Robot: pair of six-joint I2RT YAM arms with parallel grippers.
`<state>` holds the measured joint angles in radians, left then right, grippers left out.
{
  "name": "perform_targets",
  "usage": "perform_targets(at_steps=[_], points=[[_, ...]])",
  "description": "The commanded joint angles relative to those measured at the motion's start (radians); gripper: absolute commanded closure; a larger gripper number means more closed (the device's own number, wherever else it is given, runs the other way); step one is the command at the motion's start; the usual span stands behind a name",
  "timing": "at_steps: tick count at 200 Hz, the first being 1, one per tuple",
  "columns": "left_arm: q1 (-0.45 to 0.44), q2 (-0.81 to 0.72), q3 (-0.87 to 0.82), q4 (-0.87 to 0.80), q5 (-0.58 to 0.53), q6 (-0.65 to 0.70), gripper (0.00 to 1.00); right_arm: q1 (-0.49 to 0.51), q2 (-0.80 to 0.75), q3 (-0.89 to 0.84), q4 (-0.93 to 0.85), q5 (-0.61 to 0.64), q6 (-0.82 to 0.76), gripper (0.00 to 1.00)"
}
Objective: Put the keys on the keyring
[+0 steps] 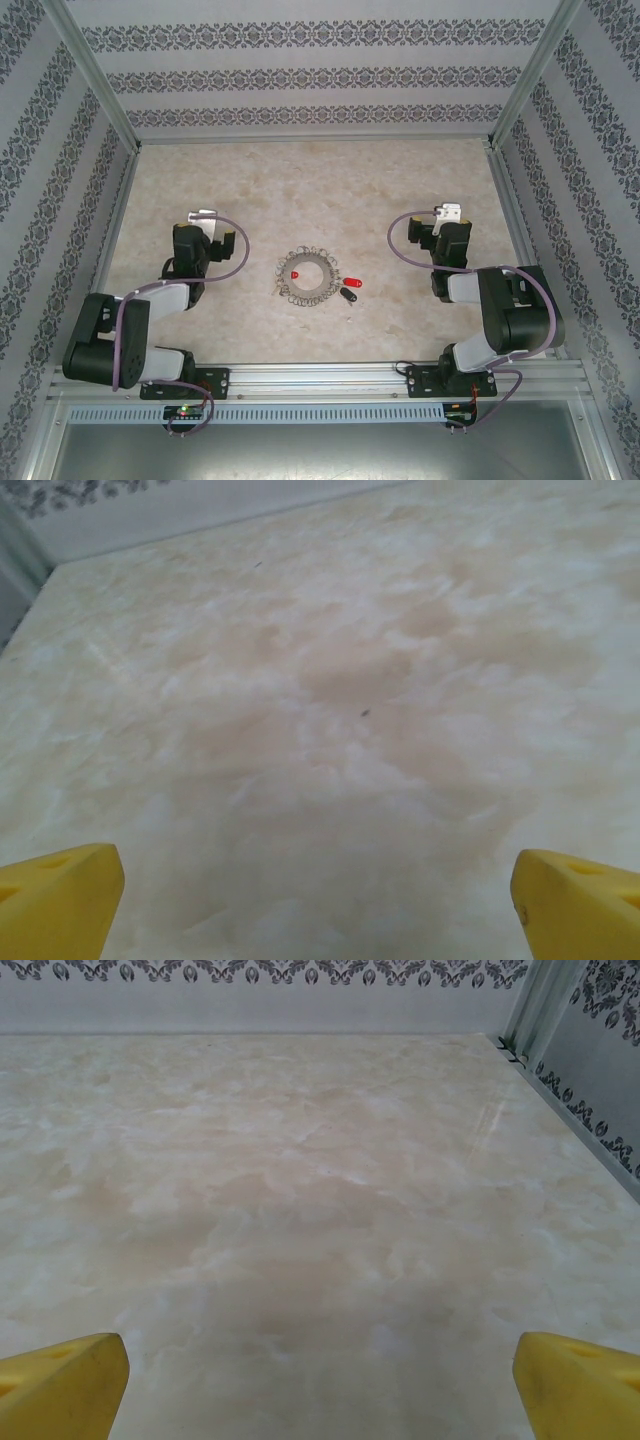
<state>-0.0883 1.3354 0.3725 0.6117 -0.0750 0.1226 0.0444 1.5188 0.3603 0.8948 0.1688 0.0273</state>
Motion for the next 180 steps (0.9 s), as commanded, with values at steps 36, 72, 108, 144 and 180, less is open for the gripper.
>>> perform_targets(at_steps=[36, 72, 108, 144, 180], points=[[0.029, 0.143, -0.025, 0.273, 0.087, -0.052, 0.01, 0.015, -0.009, 0.008, 0.033, 0.038, 0.005, 0.02], [0.066, 0.217, 0.008, 0.271, 0.129, -0.082, 0.01, 0.015, -0.01, 0.006, 0.035, 0.035, 0.006, 0.02], [0.088, 0.226, 0.037, 0.229, 0.045, -0.137, 0.0, 0.014, -0.011, 0.006, 0.033, 0.032, 0.006, 0.02], [0.087, 0.225, 0.037, 0.227, 0.046, -0.138, 0.0, 0.016, -0.009, 0.007, 0.035, 0.016, -0.002, 0.02], [0.087, 0.225, 0.037, 0.227, 0.046, -0.138, 0.0, 0.011, -0.009, 0.011, 0.028, 0.004, 0.001, 0.02]])
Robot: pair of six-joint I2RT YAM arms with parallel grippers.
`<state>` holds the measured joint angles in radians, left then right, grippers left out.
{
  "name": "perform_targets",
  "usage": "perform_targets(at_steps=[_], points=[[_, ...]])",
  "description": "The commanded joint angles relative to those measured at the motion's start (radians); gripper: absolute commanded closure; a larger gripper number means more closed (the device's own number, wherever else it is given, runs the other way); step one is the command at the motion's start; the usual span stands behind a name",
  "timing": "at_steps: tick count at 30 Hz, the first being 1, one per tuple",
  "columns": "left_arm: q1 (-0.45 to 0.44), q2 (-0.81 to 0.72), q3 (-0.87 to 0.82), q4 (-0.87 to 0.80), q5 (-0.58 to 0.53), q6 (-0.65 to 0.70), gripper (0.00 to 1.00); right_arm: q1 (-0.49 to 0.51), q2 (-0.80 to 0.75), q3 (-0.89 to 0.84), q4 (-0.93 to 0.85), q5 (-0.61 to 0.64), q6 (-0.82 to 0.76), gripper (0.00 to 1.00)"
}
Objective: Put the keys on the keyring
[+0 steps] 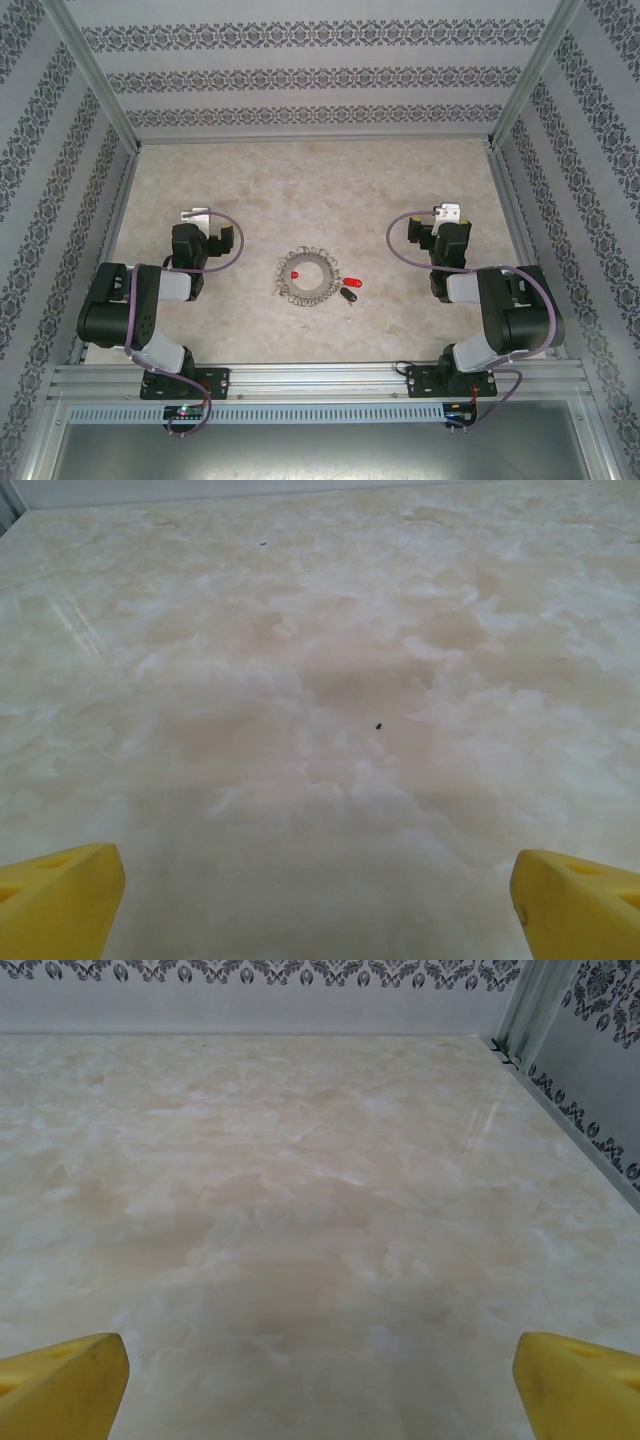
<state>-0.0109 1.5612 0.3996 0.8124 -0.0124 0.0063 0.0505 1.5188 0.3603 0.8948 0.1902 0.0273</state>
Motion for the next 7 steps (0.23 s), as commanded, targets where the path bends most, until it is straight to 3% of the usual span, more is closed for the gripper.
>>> perform_targets(at_steps=[1, 7], points=[[0.009, -0.001, 0.01, 0.027, -0.016, -0.022, 0.0, 0.005, -0.008, 0.011, 0.027, -0.018, 0.001, 0.02], [0.009, 0.0, 0.009, 0.027, -0.017, -0.022, 0.0, -0.019, -0.01, 0.023, 0.001, -0.122, -0.006, 0.02]])
